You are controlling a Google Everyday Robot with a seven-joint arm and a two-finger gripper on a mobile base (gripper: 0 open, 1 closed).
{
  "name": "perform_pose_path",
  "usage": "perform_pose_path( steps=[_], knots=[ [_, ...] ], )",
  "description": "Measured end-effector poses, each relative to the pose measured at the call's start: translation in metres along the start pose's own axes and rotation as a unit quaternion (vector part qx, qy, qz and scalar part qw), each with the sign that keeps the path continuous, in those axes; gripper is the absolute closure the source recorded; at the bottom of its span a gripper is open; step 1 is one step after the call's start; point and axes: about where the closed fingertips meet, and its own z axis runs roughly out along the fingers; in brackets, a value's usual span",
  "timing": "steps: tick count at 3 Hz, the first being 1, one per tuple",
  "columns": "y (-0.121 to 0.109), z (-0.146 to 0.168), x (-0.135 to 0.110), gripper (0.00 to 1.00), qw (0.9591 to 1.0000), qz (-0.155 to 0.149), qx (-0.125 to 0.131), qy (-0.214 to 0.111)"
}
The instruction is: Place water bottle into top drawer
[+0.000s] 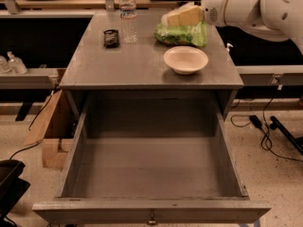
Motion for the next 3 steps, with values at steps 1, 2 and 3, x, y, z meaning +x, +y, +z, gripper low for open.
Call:
perform_pose_path(
  steps=[1,2,3],
  knots=[
    [0.003,-0.003,-0.002,0.0,1.0,-0.002,-0.002,0.001],
    [0.004,0.0,0.0,0.0,1.0,0.004,0.003,0.0],
    [-0.012,0.039,0.011,0.0,0.9996,-0.006,0.029,0.004]
  ],
)
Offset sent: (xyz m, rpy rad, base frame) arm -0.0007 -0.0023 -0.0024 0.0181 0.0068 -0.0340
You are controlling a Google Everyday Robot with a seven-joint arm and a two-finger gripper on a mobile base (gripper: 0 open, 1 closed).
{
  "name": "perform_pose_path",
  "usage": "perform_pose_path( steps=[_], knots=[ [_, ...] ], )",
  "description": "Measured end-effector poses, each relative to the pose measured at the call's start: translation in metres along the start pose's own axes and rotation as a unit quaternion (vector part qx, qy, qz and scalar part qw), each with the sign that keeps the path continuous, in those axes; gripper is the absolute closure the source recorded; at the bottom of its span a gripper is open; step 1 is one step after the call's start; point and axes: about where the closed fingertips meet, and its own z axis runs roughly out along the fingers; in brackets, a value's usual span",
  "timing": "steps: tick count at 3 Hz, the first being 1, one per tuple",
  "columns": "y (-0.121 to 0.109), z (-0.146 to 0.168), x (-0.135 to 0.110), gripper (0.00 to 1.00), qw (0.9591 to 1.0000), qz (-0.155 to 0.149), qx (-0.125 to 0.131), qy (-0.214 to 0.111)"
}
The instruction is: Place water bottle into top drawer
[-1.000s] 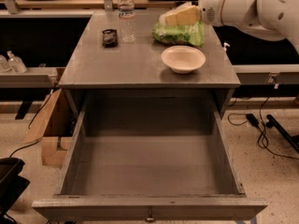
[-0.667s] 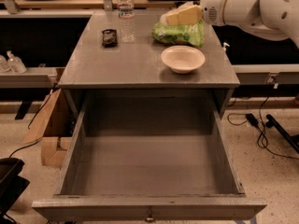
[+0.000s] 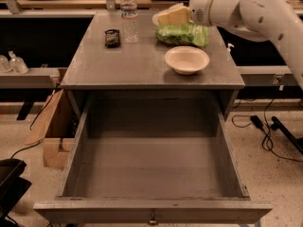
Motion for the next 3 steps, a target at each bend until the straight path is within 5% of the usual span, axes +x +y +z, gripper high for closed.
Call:
perform_pose_path(
  steps=[2,3],
  knots=[
    [-0.019,0.108,0.01,0.0,0.9997,0.009,0.012,-0.02],
    [-0.011,0.15,0.006,0.0,0.9981,0.042,0.004,-0.045]
  ],
)
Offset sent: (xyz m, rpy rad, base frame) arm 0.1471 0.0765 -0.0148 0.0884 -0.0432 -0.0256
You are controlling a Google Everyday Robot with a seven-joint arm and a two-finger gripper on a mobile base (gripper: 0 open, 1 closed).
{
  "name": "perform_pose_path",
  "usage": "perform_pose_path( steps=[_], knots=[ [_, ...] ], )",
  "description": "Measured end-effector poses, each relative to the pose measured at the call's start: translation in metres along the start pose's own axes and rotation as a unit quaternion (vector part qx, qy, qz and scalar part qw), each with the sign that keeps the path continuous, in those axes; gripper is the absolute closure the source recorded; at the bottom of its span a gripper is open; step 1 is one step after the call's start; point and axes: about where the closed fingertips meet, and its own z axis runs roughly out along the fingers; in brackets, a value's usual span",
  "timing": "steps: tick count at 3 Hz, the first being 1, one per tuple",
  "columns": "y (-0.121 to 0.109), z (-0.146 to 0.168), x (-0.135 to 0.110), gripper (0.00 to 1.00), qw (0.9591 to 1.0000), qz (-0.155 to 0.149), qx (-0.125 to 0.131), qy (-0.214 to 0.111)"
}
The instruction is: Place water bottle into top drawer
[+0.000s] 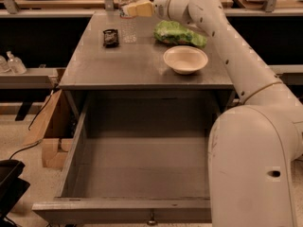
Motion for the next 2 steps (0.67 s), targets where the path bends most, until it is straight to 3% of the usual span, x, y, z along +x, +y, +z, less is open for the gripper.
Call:
perform_pose_path(
  steps=[2],
  knots=[
    [0.032,0.047,0.014,0.0,0.9989,0.044,-0.009,0.008]
  ],
)
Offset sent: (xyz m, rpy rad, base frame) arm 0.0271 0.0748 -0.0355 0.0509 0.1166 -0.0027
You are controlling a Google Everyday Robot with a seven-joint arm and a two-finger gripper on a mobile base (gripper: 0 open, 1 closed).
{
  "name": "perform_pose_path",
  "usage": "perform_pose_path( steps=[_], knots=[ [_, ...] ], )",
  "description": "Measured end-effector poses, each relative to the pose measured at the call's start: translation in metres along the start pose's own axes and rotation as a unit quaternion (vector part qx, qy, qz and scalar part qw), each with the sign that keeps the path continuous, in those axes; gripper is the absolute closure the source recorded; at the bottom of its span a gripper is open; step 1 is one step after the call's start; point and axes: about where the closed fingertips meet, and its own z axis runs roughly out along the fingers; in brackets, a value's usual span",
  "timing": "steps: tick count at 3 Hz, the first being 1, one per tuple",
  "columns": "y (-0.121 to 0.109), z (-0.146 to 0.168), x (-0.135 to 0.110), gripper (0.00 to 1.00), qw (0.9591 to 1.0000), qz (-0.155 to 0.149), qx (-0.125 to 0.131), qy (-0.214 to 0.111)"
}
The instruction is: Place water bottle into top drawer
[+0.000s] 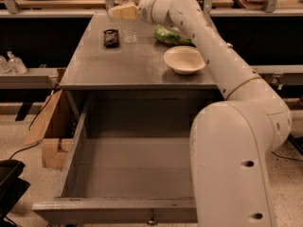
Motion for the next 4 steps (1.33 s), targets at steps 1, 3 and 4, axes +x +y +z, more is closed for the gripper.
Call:
perform_pose_path(
  steps=[1,3,4],
  knots=[
    [0.004,0.02,0.012,0.0,0.9999,0.009,0.001,0.008],
    [0.004,0.051,0.035,0.38,0.999,0.045,-0.004,-0.004],
    [0.004,0.054,0.036,0.61,0.9989,0.047,-0.005,-0.005]
  ],
)
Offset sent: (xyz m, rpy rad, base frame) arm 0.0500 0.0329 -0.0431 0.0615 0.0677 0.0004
